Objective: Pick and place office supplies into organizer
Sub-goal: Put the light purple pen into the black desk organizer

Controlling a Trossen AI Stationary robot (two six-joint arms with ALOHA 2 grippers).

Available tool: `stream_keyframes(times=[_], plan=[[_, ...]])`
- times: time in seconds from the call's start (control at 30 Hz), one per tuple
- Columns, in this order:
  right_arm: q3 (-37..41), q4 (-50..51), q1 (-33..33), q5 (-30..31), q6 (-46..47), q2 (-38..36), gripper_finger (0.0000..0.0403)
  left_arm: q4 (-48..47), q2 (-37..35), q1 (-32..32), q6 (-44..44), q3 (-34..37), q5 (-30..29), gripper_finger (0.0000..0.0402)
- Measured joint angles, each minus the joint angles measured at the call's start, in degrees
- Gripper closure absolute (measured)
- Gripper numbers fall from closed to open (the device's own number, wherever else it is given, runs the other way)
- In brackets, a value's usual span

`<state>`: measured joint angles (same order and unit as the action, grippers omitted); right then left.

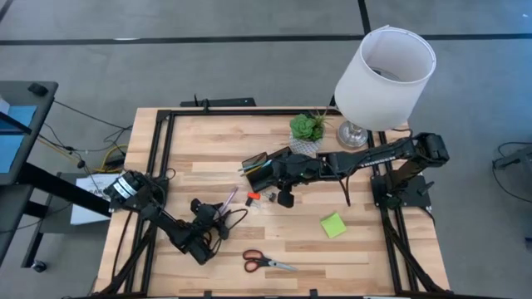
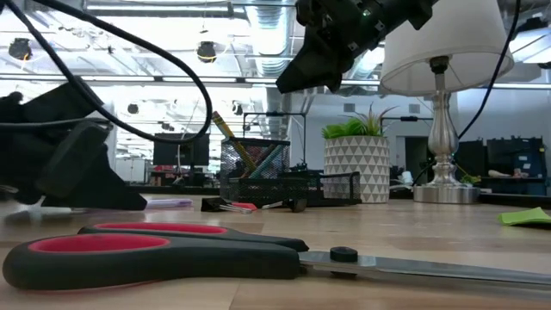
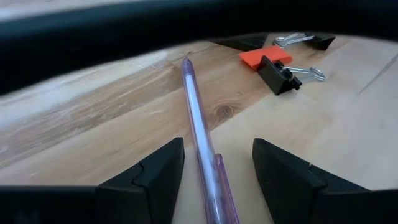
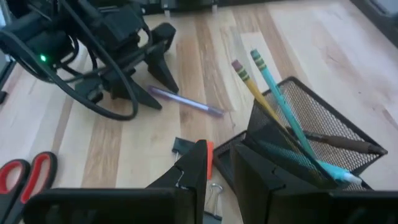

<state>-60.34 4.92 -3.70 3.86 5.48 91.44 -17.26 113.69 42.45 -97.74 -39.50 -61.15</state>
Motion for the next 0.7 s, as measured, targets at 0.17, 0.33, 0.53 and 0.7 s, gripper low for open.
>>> stream_keyframes(times=[0.17, 0.33, 0.53, 0.7], plan=[[0.00, 0.14, -0.02, -0.02, 0.02, 0.00, 0.0338, 0.68, 0.21, -0.37, 0.22, -0.15, 0.25, 0.0207], [0.00, 0.14, 0.00, -1.96, -0.19, 0.00, 0.0338, 0.70, 1.37, -0.01, -1.78, -0.09, -1.82, 0.0207], [0.00, 0.20, 0.00, -3.10, -2.56, 0.00, 0.0338, -0.15, 2.56, -0.72, -2.44, -0.55, -3.11, 0.0225], [0.00, 0.14, 0.00, -3.08, -3.00, 0.00, 0.0338, -3.71, 2.54, -1.79, -2.19, -2.47, -1.39, 0.0294]])
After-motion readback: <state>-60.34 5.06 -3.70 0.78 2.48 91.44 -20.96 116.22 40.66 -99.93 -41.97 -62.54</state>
